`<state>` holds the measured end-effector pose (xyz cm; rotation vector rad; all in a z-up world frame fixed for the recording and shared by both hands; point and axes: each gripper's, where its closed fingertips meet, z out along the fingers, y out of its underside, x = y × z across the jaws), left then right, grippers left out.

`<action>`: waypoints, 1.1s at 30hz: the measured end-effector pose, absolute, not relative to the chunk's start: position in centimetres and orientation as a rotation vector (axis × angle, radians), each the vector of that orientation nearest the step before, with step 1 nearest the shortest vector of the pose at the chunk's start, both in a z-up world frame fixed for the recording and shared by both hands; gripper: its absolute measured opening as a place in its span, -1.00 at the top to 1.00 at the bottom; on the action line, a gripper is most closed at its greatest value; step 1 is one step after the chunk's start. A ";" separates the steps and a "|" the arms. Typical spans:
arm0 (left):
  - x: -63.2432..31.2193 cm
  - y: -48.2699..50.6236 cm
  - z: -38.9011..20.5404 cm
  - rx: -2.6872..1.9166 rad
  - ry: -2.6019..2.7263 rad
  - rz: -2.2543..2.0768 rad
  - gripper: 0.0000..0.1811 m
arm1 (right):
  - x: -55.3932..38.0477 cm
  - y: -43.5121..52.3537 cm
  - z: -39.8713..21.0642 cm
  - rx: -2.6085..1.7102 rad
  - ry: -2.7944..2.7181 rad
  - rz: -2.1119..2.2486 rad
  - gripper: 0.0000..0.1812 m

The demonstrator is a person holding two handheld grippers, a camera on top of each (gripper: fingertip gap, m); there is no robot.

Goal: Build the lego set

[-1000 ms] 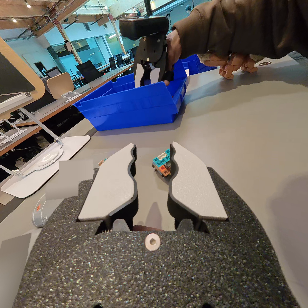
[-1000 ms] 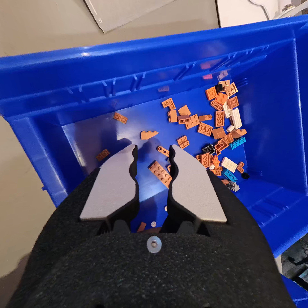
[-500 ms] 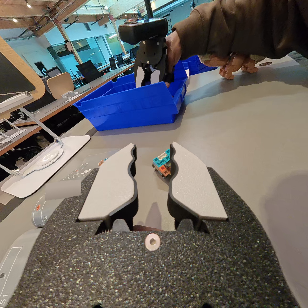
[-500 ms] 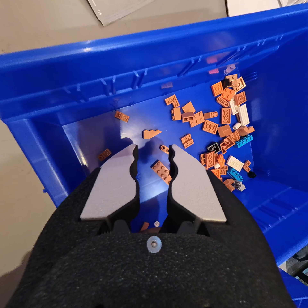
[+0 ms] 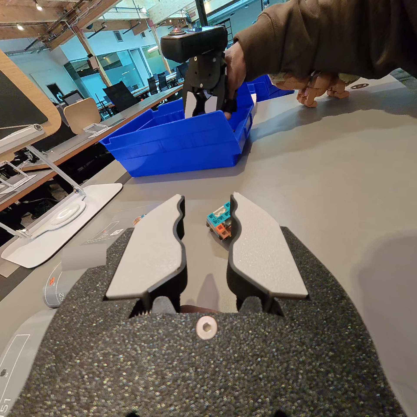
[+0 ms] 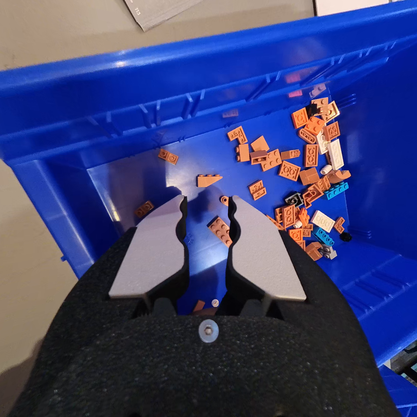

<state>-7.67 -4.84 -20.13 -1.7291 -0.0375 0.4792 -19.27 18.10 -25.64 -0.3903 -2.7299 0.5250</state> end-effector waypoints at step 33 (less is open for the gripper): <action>-7.4 -4.7 -20.1 -1.736 -0.031 0.482 0.58 | -18.7 17.9 -23.2 -0.412 -2.681 0.465 0.63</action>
